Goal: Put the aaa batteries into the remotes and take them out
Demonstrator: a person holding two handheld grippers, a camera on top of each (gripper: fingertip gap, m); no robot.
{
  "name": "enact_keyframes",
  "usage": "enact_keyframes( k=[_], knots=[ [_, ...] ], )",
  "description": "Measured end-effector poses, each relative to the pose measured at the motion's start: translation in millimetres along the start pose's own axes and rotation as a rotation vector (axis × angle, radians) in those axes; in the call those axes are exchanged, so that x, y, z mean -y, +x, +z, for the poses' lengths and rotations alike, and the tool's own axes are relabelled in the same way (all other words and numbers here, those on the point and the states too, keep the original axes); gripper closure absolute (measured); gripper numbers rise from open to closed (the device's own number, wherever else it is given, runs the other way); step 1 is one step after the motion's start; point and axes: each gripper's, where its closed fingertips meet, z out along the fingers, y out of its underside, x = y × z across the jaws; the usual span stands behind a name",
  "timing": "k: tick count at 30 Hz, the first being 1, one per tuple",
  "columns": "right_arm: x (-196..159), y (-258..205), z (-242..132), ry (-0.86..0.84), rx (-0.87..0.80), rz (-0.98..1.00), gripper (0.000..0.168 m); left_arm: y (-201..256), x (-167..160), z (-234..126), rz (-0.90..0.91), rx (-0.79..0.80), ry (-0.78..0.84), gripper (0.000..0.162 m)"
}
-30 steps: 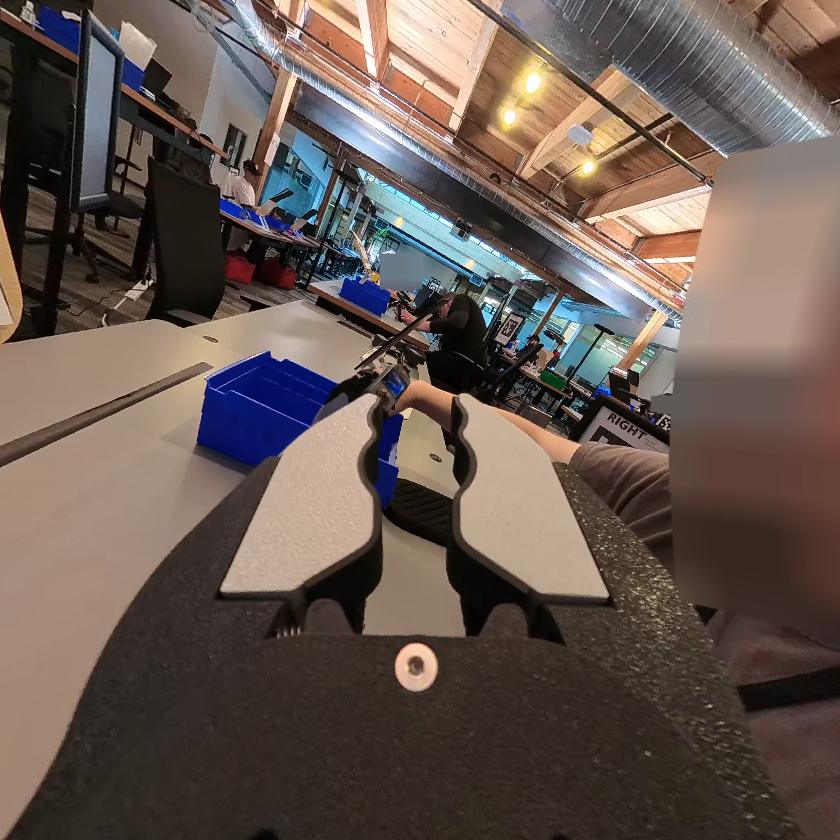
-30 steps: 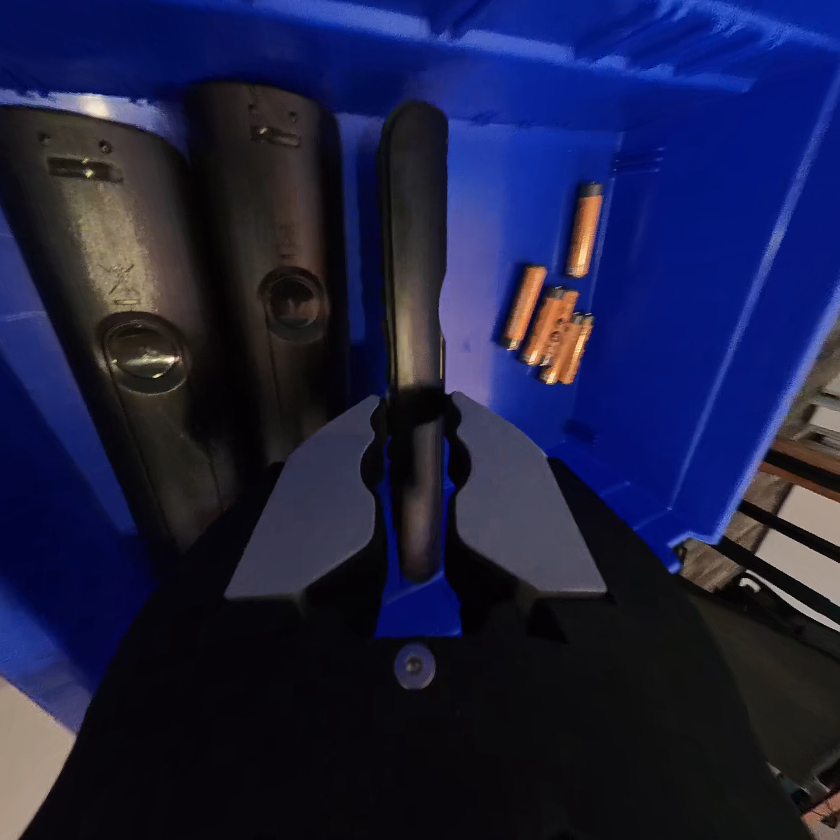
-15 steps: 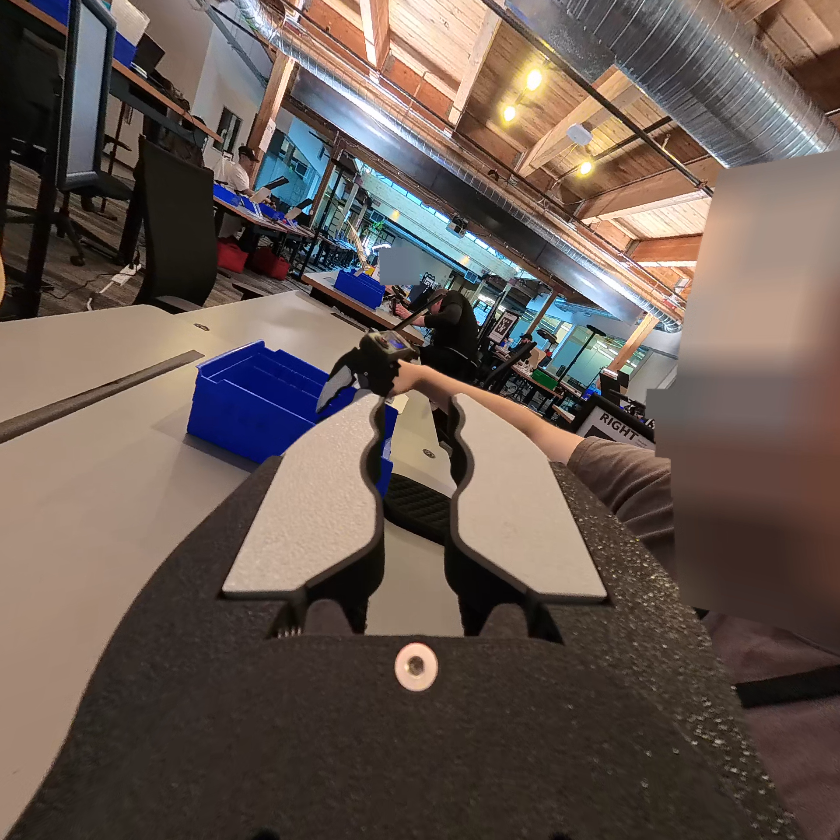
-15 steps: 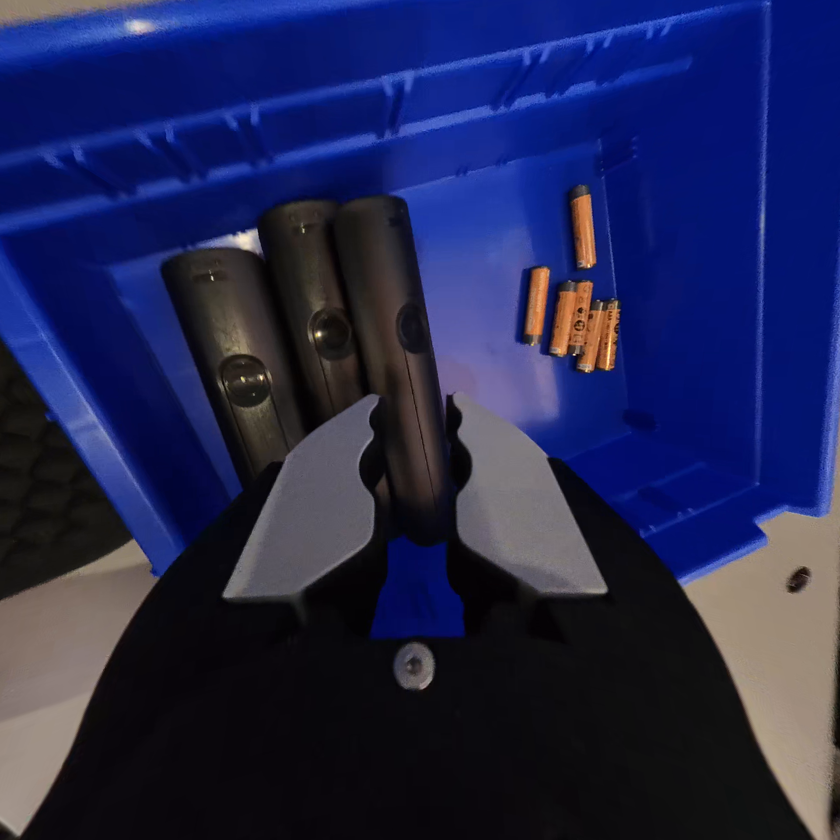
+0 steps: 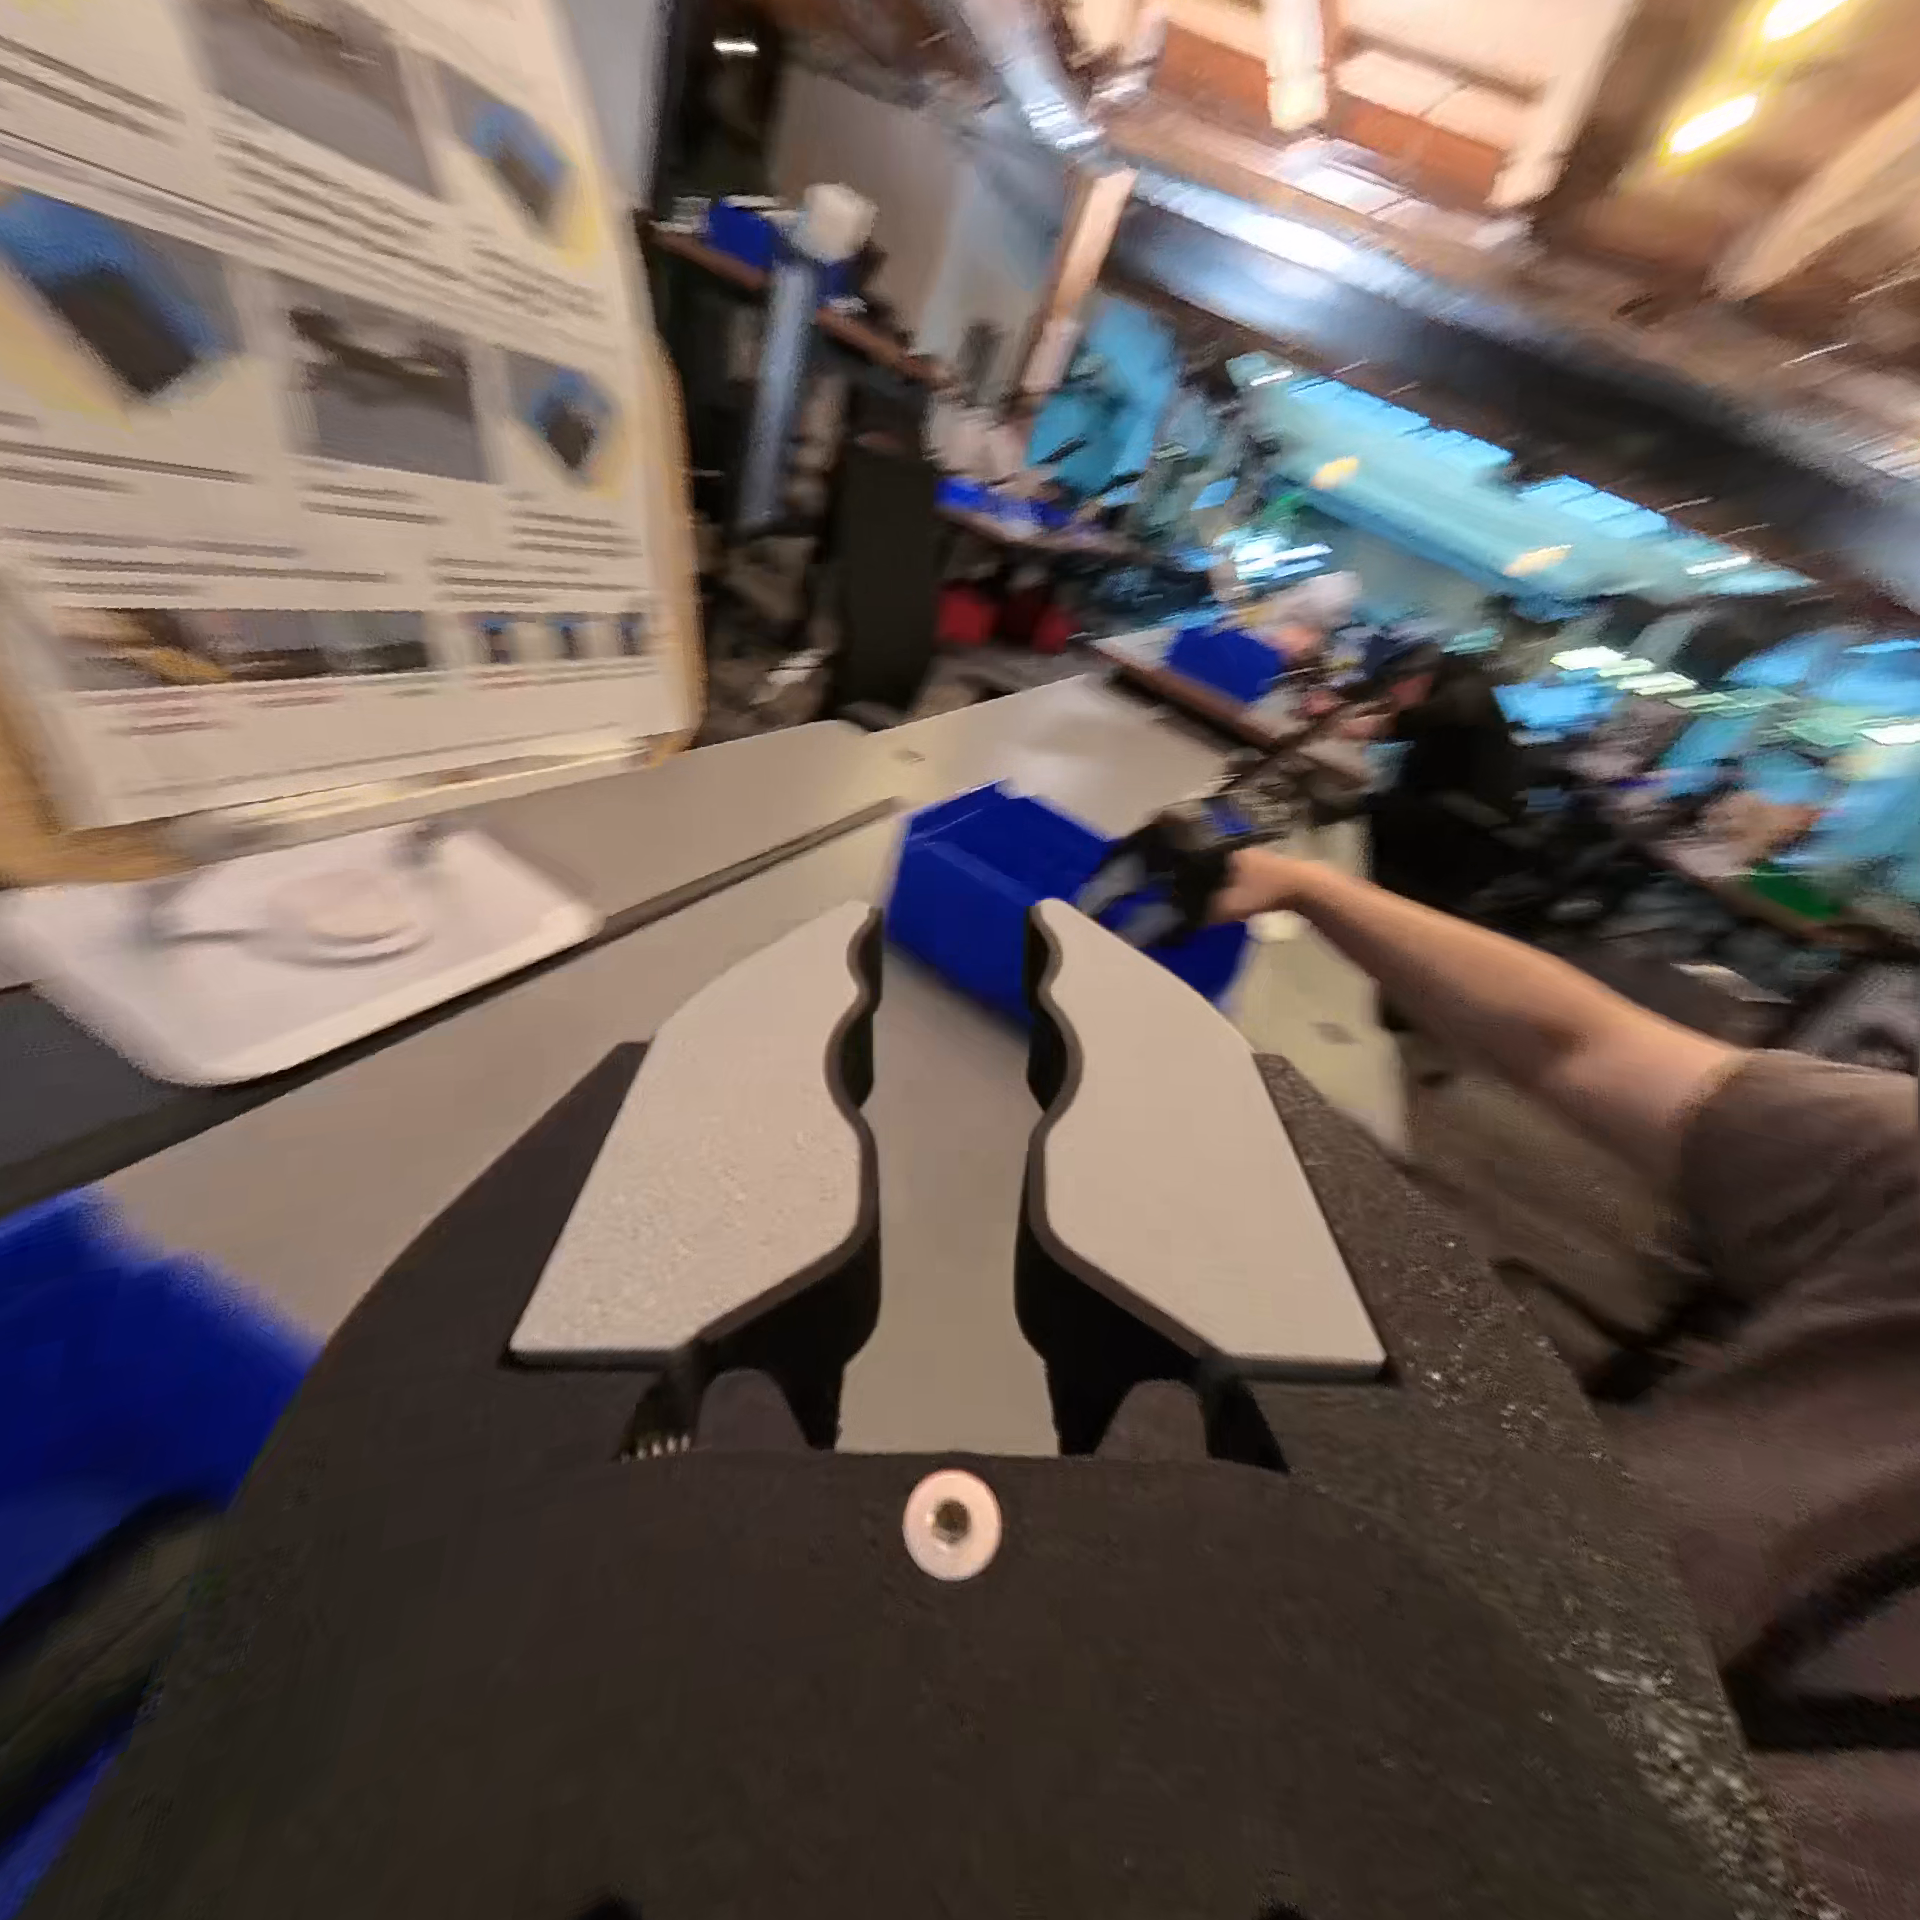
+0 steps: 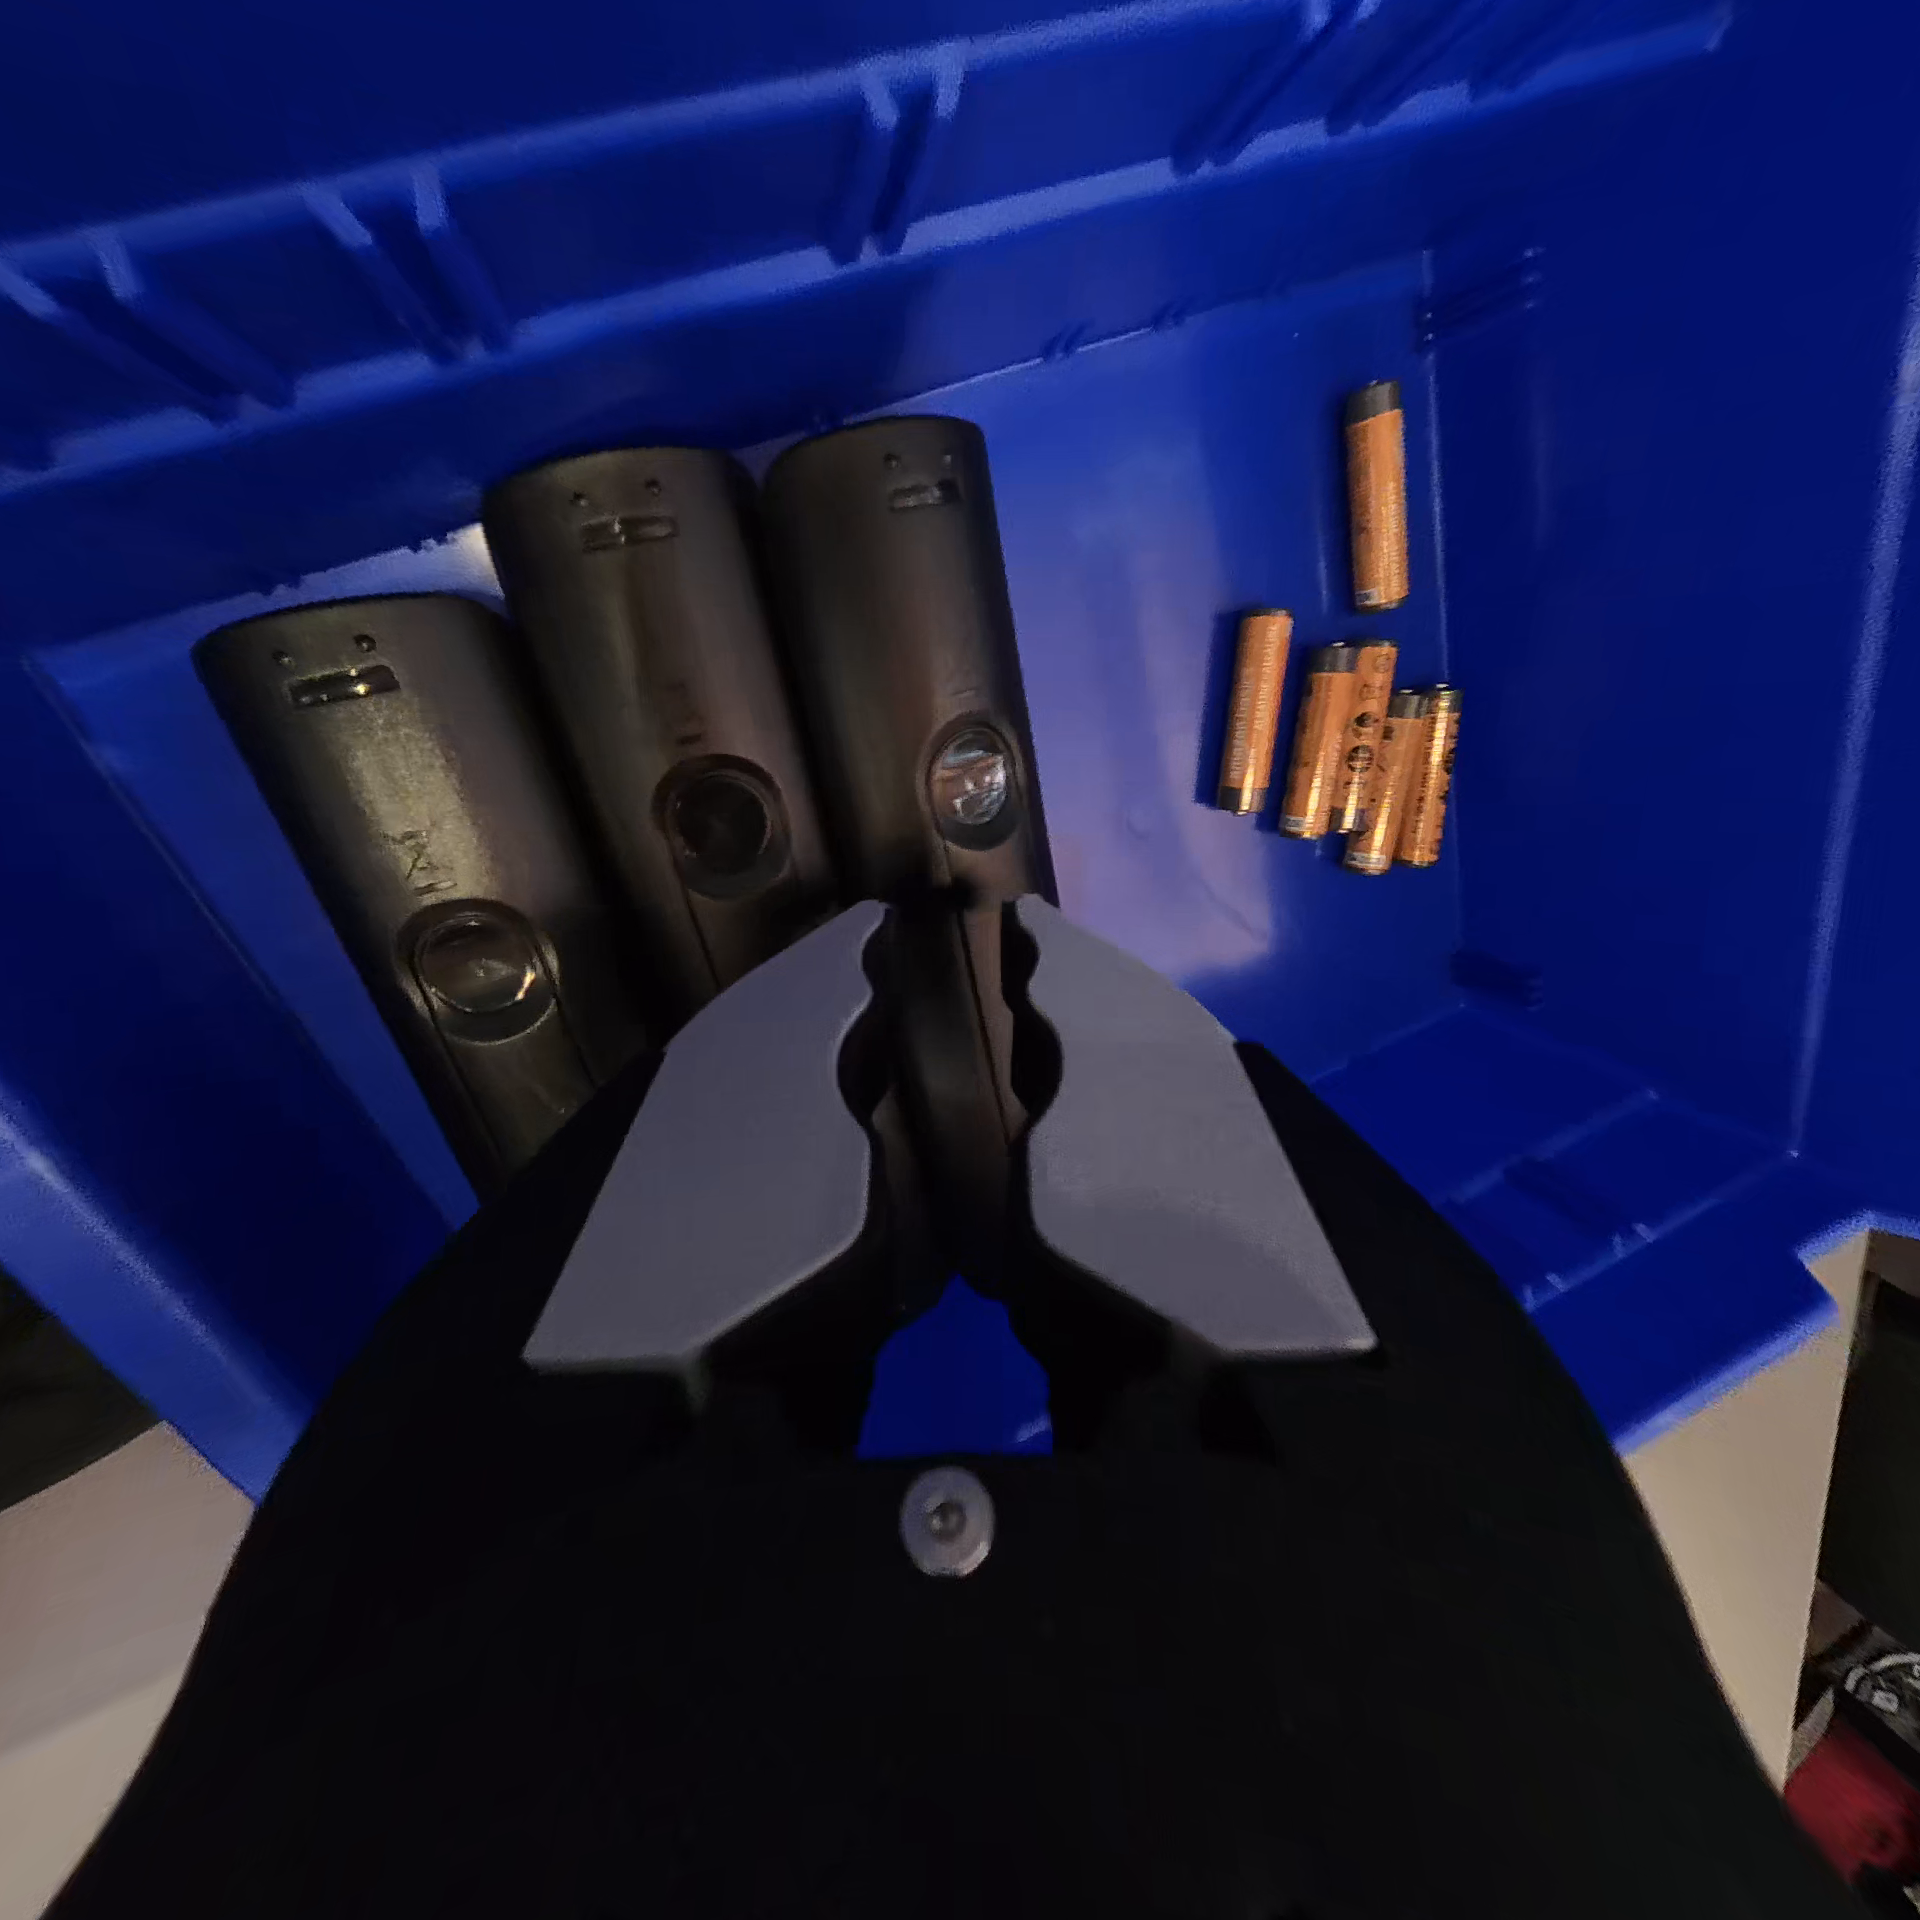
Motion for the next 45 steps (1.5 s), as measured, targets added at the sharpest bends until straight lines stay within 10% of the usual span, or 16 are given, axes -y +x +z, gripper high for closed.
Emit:
enact_keyframes(
  k=[5,10,21,36,45],
  knots=[
    [31.4,27.3,-50.6,0.181,-0.198,0.071,0.147,-68.5,-5.4,-84.6,0.194,0.526,-0.117,0.137],
    [100.6,44.1,-133.8,0.52,-0.361,0.149,0.147,-111.4,-28.0,-120.0,0.353,0.732,-0.312,0.143],
    [198.7,9.2,-179.0,0.739,-0.322,0.011,0.144,-139.0,-69.2,-50.2,0.395,0.253,-0.593,0.131],
    [205.5,0.1,-148.9,0.835,-0.131,0.074,0.143,-231.8,-193.5,-68.0,0.502,0.199,-1.266,0.118],
    [202.3,1.8,-123.4,0.747,-0.101,0.057,0.143,-245.0,-206.3,-71.9,0.496,0.203,-1.283,0.113]
  ],
)
